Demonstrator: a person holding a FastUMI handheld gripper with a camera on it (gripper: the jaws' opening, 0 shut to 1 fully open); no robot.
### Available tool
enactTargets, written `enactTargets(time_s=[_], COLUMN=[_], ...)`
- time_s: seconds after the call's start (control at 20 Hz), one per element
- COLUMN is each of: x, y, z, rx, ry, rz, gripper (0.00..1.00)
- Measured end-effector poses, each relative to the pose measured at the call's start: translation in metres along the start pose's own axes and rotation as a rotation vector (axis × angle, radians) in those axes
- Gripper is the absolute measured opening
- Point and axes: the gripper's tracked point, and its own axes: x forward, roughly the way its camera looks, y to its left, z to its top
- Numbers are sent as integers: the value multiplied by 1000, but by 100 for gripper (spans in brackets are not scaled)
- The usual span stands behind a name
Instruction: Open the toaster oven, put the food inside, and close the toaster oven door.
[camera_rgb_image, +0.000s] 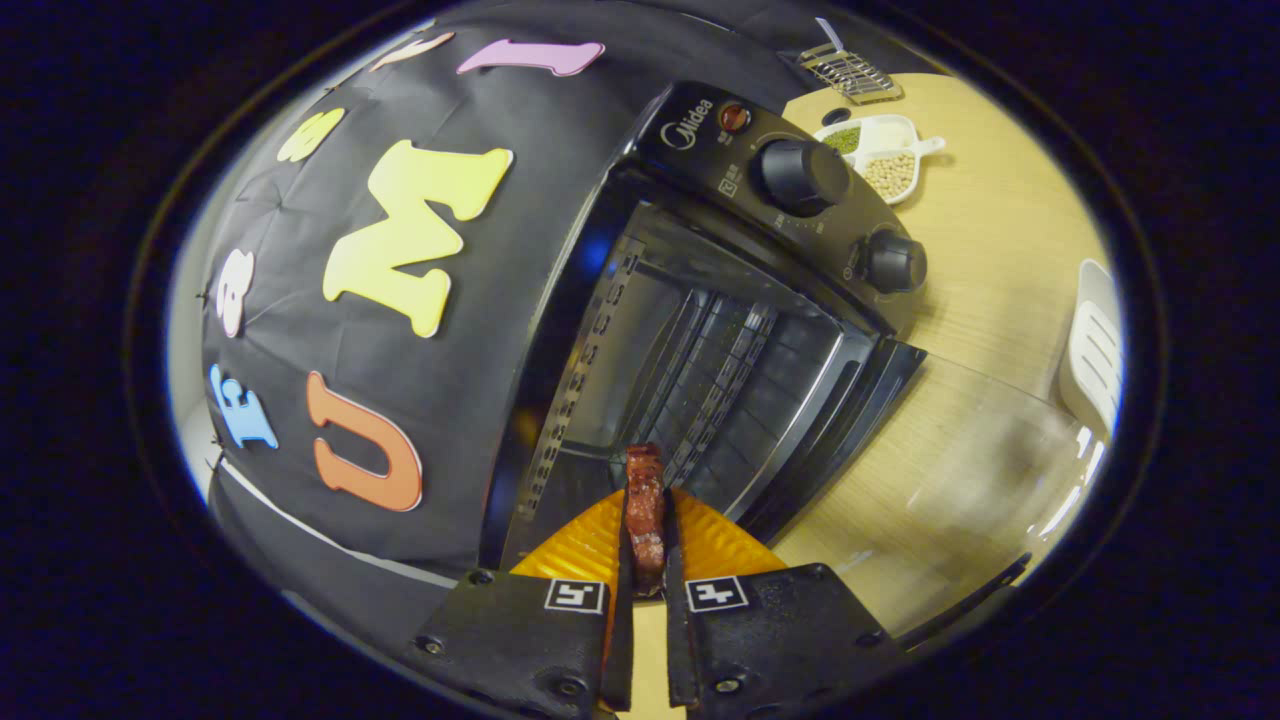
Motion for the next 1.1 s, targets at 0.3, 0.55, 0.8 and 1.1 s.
enactTargets(time_s=[0.3, 0.55, 0.8, 1.1], x=[38, 40, 38, 30], y=[-5, -17, -25, -36], z=[-6, -4, 2, 15], rx=[-60, -154, -460, -775], ry=[-29, -34, -35, -43], rz=[-65, -136, -220, -321], gripper=[17, 24, 43, 78])
